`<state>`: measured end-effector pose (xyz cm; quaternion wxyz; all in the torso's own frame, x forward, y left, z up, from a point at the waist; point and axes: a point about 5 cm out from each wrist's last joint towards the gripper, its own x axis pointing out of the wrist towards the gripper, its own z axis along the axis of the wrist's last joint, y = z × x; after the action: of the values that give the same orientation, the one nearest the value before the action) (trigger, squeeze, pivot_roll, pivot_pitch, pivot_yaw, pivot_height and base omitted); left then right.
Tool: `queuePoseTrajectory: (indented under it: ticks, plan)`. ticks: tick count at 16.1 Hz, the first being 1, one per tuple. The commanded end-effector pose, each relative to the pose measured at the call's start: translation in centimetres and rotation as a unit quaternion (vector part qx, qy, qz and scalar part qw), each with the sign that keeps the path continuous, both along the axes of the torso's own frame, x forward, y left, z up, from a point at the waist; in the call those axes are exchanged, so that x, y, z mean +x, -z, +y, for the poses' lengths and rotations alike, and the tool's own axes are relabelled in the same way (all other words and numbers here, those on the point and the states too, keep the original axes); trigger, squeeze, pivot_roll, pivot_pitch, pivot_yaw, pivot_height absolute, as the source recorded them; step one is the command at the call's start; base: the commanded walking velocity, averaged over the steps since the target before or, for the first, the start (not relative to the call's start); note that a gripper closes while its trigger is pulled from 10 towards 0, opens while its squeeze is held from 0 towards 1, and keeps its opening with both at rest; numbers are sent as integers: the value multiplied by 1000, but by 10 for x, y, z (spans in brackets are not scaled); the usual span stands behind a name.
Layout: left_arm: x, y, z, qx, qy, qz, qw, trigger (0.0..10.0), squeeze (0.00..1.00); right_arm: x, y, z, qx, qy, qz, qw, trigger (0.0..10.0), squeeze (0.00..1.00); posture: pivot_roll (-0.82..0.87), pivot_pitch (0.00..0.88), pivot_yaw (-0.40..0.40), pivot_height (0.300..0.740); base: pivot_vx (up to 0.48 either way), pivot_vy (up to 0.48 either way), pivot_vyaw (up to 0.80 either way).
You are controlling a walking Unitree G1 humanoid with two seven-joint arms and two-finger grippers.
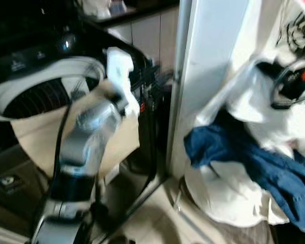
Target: Clothes washing
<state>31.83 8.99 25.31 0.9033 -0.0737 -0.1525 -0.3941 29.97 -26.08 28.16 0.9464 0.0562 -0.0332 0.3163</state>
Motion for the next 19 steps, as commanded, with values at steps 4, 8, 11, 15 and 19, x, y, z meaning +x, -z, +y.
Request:
queuePoseTrajectory:
  ticks: [4, 8, 11, 15, 19]
  plan:
    - [-7, -24, -24, -44, 104, -32, 993, 10000, 1000, -34, -12, 20, 44, -94, -12, 995, 0, 0, -125, 0, 68, 740, 0, 0, 0]
    - [-11, -6, -53, -23, 157, -2, 987, 10000, 1000, -41, -12, 40, 70, -155, -17, 985, 0, 0, -127, 0, 63, 740, 0, 0, 0]
    - [-17, 5, -69, -14, 194, 23, 981, 10000, 0, -42, -10, 50, 72, -162, -9, 984, 0, 0, -130, 0, 63, 740, 0, 0, 0]
    - [-24, 13, -80, -24, 224, 36, 974, 10000, 0, -43, -7, 58, 70, -165, 3, 984, 0, 0, -125, 0, 58, 740, 0, 0, 0]
    - [-27, 17, -80, -27, 239, 50, 969, 4353, 0, -43, -5, 62, 68, -163, 8, 984, 0, 0, -123, 0, 59, 740, 0, 0, 0]
